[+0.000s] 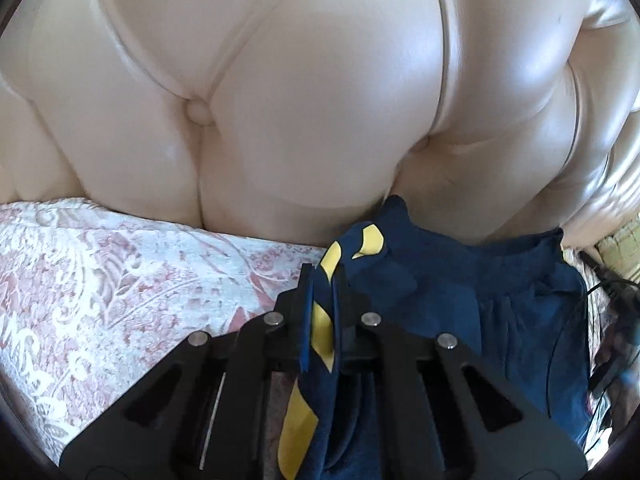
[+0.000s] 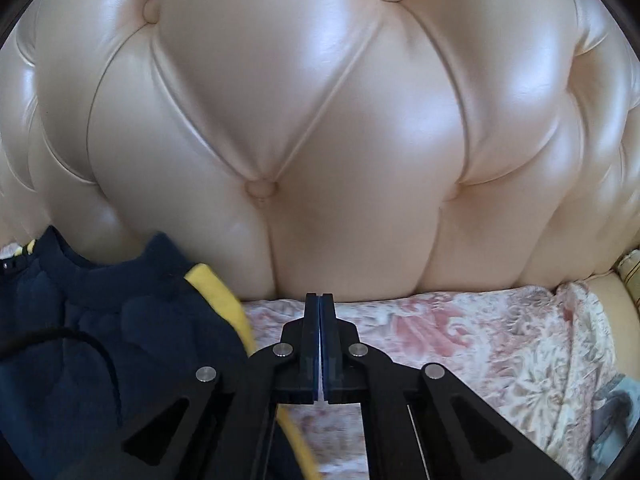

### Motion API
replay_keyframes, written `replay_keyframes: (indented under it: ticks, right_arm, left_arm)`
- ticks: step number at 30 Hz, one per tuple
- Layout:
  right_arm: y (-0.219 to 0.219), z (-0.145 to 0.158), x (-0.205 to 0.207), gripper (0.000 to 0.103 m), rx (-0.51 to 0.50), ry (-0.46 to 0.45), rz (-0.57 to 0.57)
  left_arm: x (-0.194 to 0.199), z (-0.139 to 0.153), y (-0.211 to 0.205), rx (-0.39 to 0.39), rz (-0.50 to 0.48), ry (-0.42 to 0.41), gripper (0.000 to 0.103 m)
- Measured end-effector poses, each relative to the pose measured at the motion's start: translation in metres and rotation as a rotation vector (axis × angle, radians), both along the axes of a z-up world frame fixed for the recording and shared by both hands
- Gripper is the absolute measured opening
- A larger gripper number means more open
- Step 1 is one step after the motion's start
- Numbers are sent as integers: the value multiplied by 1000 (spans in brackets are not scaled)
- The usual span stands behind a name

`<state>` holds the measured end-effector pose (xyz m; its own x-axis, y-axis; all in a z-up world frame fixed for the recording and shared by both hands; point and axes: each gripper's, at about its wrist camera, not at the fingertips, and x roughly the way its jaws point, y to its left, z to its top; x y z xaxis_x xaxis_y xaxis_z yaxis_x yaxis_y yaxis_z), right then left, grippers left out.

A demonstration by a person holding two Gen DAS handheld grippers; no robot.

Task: Fold clothes
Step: 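Lower the pants onto the bed and open both grippers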

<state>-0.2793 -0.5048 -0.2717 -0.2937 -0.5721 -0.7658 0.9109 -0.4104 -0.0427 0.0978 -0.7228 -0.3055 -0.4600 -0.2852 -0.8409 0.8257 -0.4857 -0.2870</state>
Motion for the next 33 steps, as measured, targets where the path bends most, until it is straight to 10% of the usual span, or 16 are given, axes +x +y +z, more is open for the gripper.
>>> replay_keyframes:
  ticks: [1, 4, 6, 8, 9, 16, 18, 19, 21, 33]
  right_arm:
    - [5, 8, 0, 0, -26, 9, -6]
    - [18, 33, -2, 5, -91, -5, -5]
    - [21, 44, 4, 31, -104, -46, 60]
    - [23, 48, 18, 103, -98, -82, 147]
    - [26, 48, 27, 103, -93, -82, 183]
    - [-5, 28, 55, 101, 41, -43, 261]
    - [-6, 20, 52, 64, 71, -33, 278]
    - [-8, 17, 54, 29, 91, -35, 288]
    - [-11, 12, 59, 11, 123, -33, 307]
    - [-1, 24, 61, 1, 100, -72, 268]
  left_arm:
    - [1, -1, -1, -4, 16, -5, 21]
    - [5, 4, -2, -43, 70, -32, 55]
    - [7, 6, -1, -48, 65, -31, 56]
    - [10, 13, 3, -77, 71, -36, 62]
    - [13, 17, 5, -84, 75, -29, 63]
    - [55, 47, -2, -110, 191, 53, 63]
    - [62, 58, 3, -138, 178, 97, 63]
    - [65, 61, 5, -128, 173, 144, 63]
    - [66, 66, 4, -101, 157, 229, 63]
    - [42, 50, 15, -76, 58, 267, 63]
